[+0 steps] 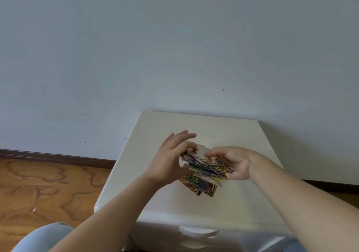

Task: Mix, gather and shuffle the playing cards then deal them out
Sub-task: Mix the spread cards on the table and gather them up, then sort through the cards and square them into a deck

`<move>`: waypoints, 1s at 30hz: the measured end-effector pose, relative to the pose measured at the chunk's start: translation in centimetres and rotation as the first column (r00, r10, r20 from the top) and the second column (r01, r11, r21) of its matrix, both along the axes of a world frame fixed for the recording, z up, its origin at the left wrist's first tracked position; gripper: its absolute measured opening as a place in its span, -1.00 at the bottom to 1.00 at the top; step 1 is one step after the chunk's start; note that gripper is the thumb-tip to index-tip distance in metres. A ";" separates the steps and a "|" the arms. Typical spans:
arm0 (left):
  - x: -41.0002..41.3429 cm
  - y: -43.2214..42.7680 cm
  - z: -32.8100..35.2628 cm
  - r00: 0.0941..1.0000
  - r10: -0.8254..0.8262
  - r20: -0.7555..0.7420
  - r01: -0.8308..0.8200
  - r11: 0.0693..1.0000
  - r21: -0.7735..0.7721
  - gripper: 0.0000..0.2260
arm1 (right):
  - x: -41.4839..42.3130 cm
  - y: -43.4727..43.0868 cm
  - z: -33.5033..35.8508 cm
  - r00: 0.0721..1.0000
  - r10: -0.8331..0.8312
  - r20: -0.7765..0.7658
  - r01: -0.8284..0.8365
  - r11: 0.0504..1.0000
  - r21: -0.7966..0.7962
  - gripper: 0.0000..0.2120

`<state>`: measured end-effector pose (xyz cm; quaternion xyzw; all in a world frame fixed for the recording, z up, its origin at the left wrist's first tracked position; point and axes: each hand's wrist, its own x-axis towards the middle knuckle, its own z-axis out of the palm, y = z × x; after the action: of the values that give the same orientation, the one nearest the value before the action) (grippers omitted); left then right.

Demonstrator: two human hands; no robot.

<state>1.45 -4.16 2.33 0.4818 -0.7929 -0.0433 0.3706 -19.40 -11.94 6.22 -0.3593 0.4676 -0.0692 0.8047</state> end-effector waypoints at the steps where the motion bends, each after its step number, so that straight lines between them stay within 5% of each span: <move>1: -0.4 -0.3 0.5 1.000 -0.027 -0.006 0.026 0.999 -0.024 -0.57 | 0.1 -0.1 0.0 1.000 -0.026 0.015 0.026 0.999 0.025 -0.62; 5: -1.7 -1.3 2.2 1.000 0.006 0.003 -0.006 0.996 -0.090 -0.78 | 0.5 -0.8 0.0 0.994 -0.039 0.100 0.027 0.993 0.116 -0.70; 8: -1.6 -2.5 3.6 0.998 0.056 0.004 -0.056 0.998 -0.001 -0.87 | 0.3 -1.5 0.3 0.984 -0.043 0.175 0.010 0.982 0.187 -0.78; 16: -0.3 -5.6 6.1 0.999 -0.037 -0.008 0.038 0.958 0.284 -0.72 | 0.7 -2.5 1.3 0.945 -0.251 0.210 0.143 0.893 0.427 -0.74; 21: -0.1 -6.6 5.9 0.991 -0.074 0.115 0.042 0.966 0.256 -0.74 | 0.7 -2.0 1.0 0.944 -0.302 0.136 0.246 0.914 0.322 -0.69; 23: -0.3 -7.0 5.3 0.998 -0.024 0.062 0.009 0.973 0.230 -0.80 | 0.6 -2.1 1.0 0.909 -0.373 0.184 0.292 0.887 0.356 -0.82; 26: 0.3 -7.5 4.7 0.997 -0.012 -0.072 0.031 0.963 0.267 -0.78 | 0.4 -2.8 1.2 0.924 -0.290 0.249 0.152 0.876 0.457 -0.80; 30: 1.1 -8.5 4.2 0.969 0.078 -0.234 0.017 0.925 0.380 -0.81 | 1.0 -4.2 0.9 0.933 -0.303 0.194 0.207 0.893 0.399 -0.66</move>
<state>2.52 -12.65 6.48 0.5476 -0.7099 -0.2489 0.3663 -18.40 -16.14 7.10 -0.1237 0.4097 -0.1301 0.8944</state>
